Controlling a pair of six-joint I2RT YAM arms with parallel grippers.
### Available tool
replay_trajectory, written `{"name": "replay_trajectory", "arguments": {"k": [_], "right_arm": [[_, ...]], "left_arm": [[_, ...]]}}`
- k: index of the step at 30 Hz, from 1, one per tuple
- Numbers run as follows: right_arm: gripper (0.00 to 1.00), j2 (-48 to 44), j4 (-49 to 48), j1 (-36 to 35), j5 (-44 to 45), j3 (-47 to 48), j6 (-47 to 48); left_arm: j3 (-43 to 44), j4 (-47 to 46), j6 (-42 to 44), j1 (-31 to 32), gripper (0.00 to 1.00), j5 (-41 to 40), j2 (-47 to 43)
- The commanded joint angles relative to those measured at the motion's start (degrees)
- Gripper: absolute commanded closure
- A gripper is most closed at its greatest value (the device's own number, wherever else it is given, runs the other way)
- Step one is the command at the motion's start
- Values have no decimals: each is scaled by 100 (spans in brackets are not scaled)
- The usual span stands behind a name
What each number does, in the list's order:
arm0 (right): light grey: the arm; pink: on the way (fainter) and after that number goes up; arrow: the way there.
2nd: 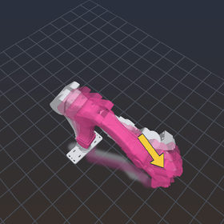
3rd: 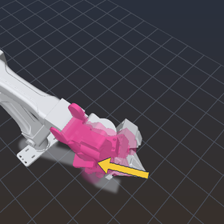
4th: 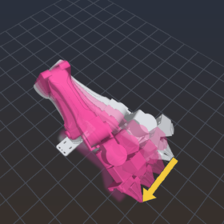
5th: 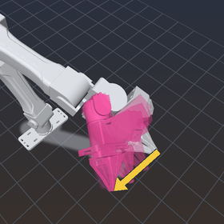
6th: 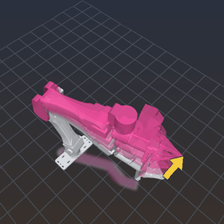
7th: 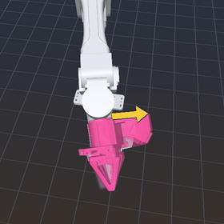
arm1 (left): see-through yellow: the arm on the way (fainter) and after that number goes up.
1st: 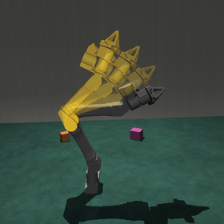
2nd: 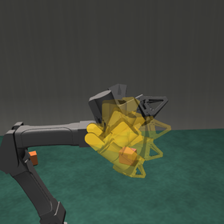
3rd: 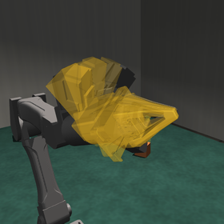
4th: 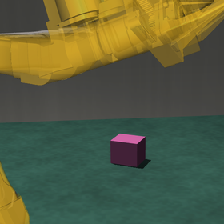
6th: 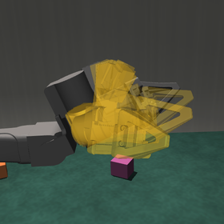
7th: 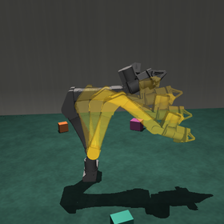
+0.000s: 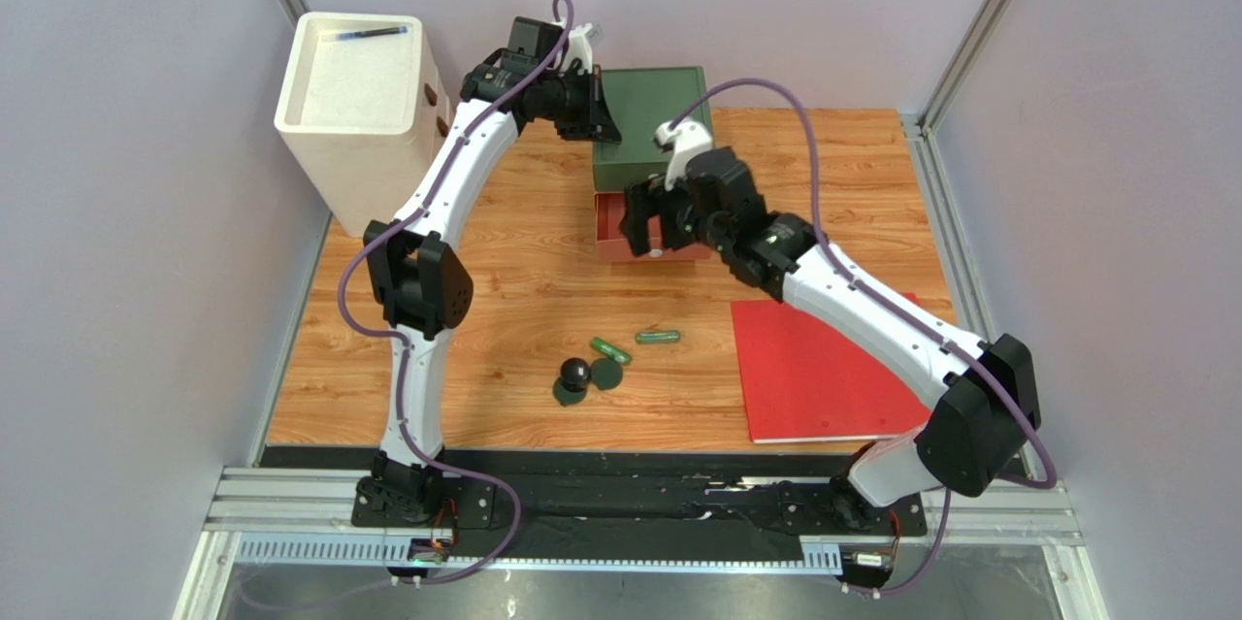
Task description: Organize the makeup
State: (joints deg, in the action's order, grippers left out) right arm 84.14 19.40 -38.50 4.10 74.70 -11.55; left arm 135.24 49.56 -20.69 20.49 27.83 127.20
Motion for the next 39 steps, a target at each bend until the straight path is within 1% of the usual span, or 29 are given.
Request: {"name": "replay_trajectory", "arguments": {"k": [1, 2, 5, 9, 12, 17, 22, 30, 33, 39], "right_arm": [[11, 14, 195, -684, -568, -367, 574], [11, 58, 231, -911, -655, -464, 653], [12, 330, 441, -1264, -865, -518, 847], [12, 875, 889, -1555, -1183, -299, 1049], [12, 1314, 1065, -1660, -1499, -53, 1094], [10, 1973, 1259, -1801, -1631, 317, 1129], [9, 2229, 1233, -1880, -1859, 686, 1129], [12, 2678, 1409, -2003, -2106, 1021, 1129], [23, 2880, 1487, -2021, -2237, 1047, 1137], [28, 3012, 1409, -2074, -2264, 916, 1076]], "left_arm": [[-252, 950, 188, 8, 100, -375, 306], [-252, 950, 188, 8, 100, -367, 306], [-252, 959, 170, 8, 100, -358, 306], [-279, 976, 179, 8, 100, -358, 315], [-288, 977, 179, 8, 100, -332, 323], [-332, 985, 188, 8, 100, -331, 358], [-367, 1003, 188, 8, 100, -322, 358], [-384, 994, 197, -1, 100, -314, 358], [-419, 968, 188, -19, 100, -261, 367], [-490, 915, 153, -28, 100, -208, 358]]}}
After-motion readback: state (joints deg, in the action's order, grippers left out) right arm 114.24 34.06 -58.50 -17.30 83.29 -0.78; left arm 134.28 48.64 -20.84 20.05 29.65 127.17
